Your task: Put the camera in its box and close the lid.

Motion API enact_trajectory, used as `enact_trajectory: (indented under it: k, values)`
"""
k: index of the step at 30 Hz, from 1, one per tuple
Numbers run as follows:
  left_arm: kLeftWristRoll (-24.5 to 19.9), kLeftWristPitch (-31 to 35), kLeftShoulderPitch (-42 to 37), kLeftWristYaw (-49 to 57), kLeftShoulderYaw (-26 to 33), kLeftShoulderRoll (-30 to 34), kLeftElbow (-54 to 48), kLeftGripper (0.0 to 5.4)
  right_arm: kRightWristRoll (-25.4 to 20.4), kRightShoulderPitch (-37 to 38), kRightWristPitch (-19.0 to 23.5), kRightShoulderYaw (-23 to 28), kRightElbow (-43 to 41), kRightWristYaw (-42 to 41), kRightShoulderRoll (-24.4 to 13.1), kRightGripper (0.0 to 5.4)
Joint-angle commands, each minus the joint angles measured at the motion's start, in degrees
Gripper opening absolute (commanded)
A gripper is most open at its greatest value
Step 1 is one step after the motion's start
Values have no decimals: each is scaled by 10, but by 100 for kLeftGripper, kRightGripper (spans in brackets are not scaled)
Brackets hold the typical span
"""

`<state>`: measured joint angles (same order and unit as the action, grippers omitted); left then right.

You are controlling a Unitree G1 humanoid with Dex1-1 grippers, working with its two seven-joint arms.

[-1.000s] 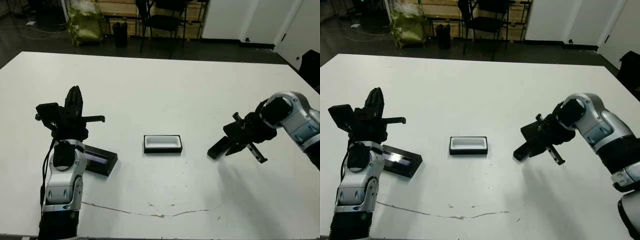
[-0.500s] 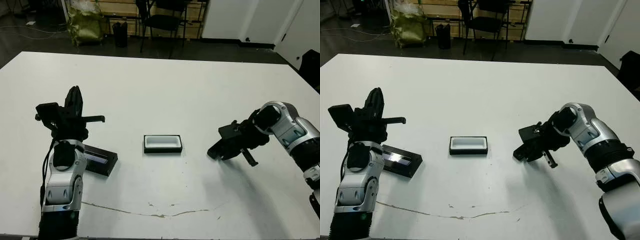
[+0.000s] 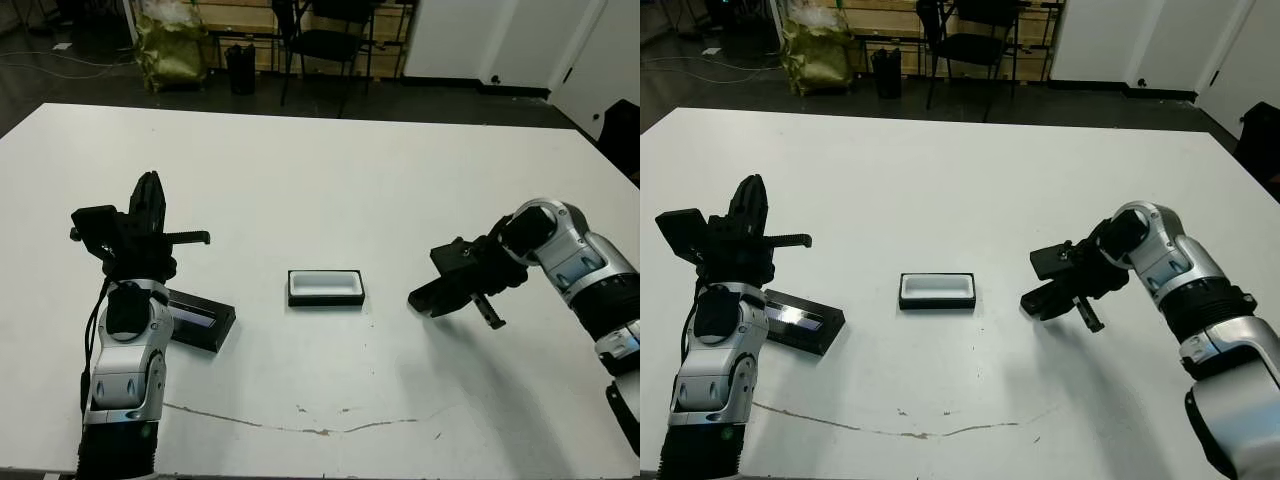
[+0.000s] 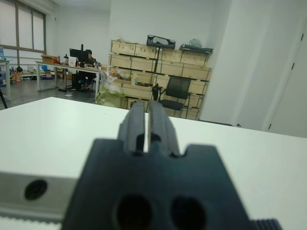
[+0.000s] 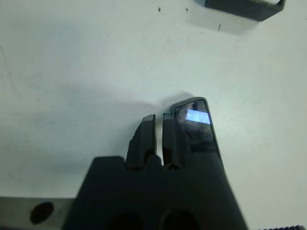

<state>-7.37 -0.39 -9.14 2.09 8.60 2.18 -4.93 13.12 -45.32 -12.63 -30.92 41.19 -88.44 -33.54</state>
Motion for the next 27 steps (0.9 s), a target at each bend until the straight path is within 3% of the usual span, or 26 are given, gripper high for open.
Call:
enact_trajectory:
  k: [1,15,19,24,27]
  values:
    - [6,9,5,4,-1,0,2,1,4,-7,-35,4,25,10,8,0]
    - [1,3,6,2,0,-3,3,1,77,-37,-66,-18,125,90,32,0]
    - [5,6,7,4,-2,-2,2,1,60,-39,-52,-4,128,74,38,0]
    - [8,14,7,13,-3,-5,-2,1,75,-41,-69,-10,119,88,39,0]
    - [2,12,7,12,-3,-6,-2,1,72,-40,-56,-7,103,79,40,0]
